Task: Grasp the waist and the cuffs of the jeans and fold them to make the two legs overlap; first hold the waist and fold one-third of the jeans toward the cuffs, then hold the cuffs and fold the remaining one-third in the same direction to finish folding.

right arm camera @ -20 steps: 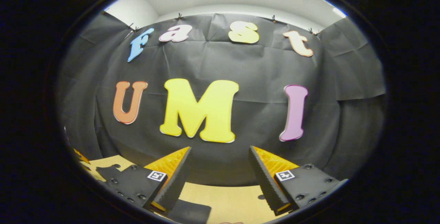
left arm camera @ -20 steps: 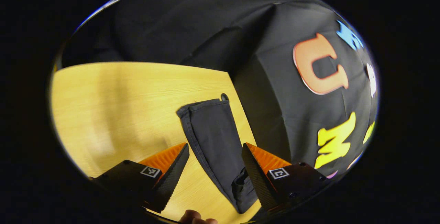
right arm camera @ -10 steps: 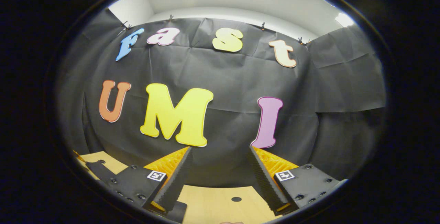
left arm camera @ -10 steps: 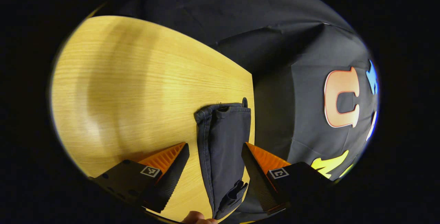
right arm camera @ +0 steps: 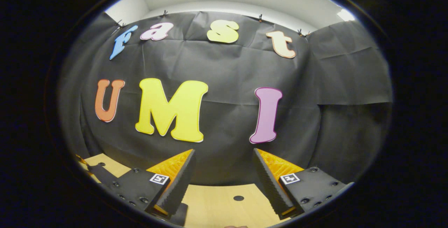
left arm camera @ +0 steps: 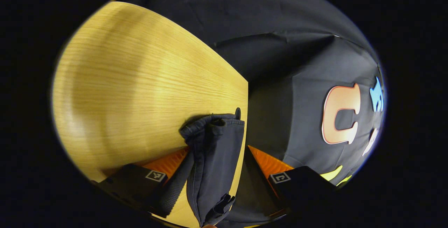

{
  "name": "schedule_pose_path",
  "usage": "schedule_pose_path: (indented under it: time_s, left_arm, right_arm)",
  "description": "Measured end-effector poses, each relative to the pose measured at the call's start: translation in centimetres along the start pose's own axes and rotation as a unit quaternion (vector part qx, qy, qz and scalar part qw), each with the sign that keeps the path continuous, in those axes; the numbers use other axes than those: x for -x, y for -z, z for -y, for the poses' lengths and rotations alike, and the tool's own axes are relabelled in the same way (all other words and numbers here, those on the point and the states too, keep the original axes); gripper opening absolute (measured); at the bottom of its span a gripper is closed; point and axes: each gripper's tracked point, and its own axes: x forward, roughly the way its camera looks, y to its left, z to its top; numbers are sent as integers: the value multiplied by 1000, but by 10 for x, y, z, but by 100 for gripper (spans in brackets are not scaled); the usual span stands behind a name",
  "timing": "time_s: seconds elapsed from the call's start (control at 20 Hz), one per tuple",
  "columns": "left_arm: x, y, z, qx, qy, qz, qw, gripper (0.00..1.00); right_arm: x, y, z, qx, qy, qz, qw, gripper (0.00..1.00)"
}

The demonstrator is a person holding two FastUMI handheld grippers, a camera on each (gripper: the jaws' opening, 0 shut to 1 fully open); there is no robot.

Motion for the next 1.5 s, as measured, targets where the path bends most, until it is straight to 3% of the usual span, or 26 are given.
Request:
schedule_pose_path:
  time_s: [0.1, 0.2, 0.25, 0.45, 0.75, 0.95, 1.2, 1.5]
  left_arm:
    - [-5, 4, -24, 10, -34, -3, 999, 54]
    - [-8, -5, -16, 27, -26, 5, 999, 16]
    - [-7, 3, -20, 15, -26, 6, 1000, 10]
    - [-4, 4, -15, -1, -29, 9, 1000, 5]
    - [10, 22, 39, -130, -14, 15, 991, 4]
    - [22, 46, 94, -238, 16, 15, 971, 4]
    - [38, 96, 147, -306, 61, 4, 950, 4]
    - [55, 160, 192, -405, 107, -10, 908, 4]
  right_arm:
    - [-2, 2, -1, 7, -2, -2, 1000, 98]
    - [0, -1, 2, 17, 0, 2, 1000, 98]
    - [-1, -3, 3, 18, 1, 3, 1000, 98]
    - [-4, 2, 8, 7, 4, -5, 1000, 98]
    - [0, 6, 7, -1, -2, -12, 1000, 98]
    - [6, 10, 16, -15, 3, -17, 1000, 98]
    - [16, 4, 27, -19, 7, -12, 1000, 98]
    - [28, -4, 44, -23, 15, -5, 1000, 98]
